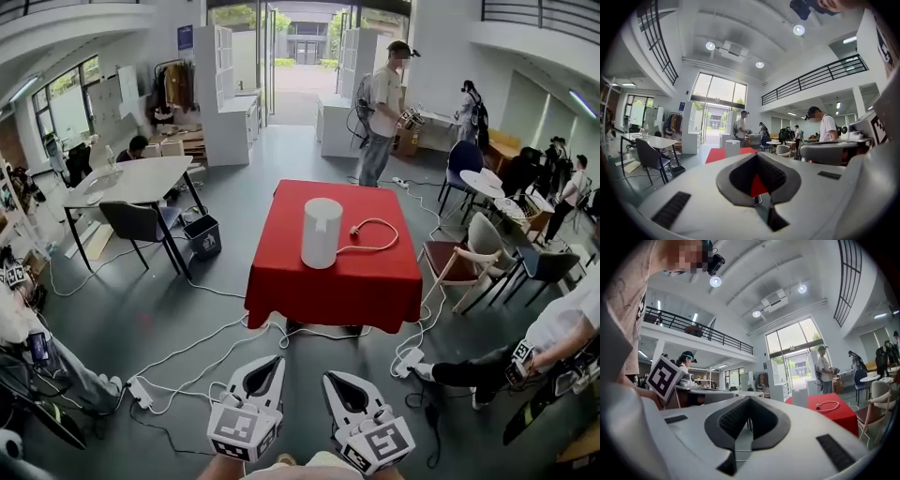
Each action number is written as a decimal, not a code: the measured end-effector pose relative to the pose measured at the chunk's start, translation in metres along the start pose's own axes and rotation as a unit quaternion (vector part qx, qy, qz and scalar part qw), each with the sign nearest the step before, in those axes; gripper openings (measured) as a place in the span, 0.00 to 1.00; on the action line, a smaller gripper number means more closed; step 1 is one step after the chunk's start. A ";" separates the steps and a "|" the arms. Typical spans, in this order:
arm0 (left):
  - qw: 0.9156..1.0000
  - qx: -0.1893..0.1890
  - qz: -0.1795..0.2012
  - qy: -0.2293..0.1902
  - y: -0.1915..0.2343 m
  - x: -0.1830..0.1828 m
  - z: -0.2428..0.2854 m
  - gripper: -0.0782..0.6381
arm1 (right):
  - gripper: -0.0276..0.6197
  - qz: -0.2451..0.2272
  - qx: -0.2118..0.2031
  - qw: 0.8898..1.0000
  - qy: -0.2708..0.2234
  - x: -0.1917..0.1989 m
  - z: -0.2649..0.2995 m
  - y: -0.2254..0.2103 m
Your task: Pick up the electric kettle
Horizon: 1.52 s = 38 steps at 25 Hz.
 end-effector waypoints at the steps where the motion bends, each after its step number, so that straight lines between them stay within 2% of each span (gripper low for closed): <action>1: 1.000 0.003 0.001 0.001 0.001 0.002 0.000 0.10 | 0.05 0.001 0.004 1.000 0.003 0.002 0.000 0.002; 5: 1.000 0.010 0.001 0.002 0.009 0.006 0.001 0.10 | 0.05 0.013 0.017 1.000 0.005 0.008 0.000 0.003; 9: 1.000 0.014 -0.002 0.003 0.019 0.007 0.008 0.10 | 0.05 0.002 0.028 1.000 0.013 0.003 0.008 0.000; 22: 1.000 0.009 -0.007 -0.004 0.048 -0.007 0.050 0.10 | 0.05 0.002 0.024 1.000 0.007 -0.008 0.050 -0.038; 30: 1.000 0.012 -0.004 -0.005 0.061 -0.023 0.087 0.10 | 0.05 0.001 0.031 0.999 0.013 -0.019 0.074 -0.070; 38: 1.000 0.004 -0.002 -0.001 0.077 -0.045 0.141 0.10 | 0.05 -0.001 0.015 1.000 0.011 -0.036 0.115 -0.123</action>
Point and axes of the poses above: the fingertips, and each gripper's own axes: z forward along the fingers, y to its left, x out of its underside, the point moved 10 cm from there along -z, backward along the fingers, and after that the axes turned 14 degrees about y, right-handed, at the moved point
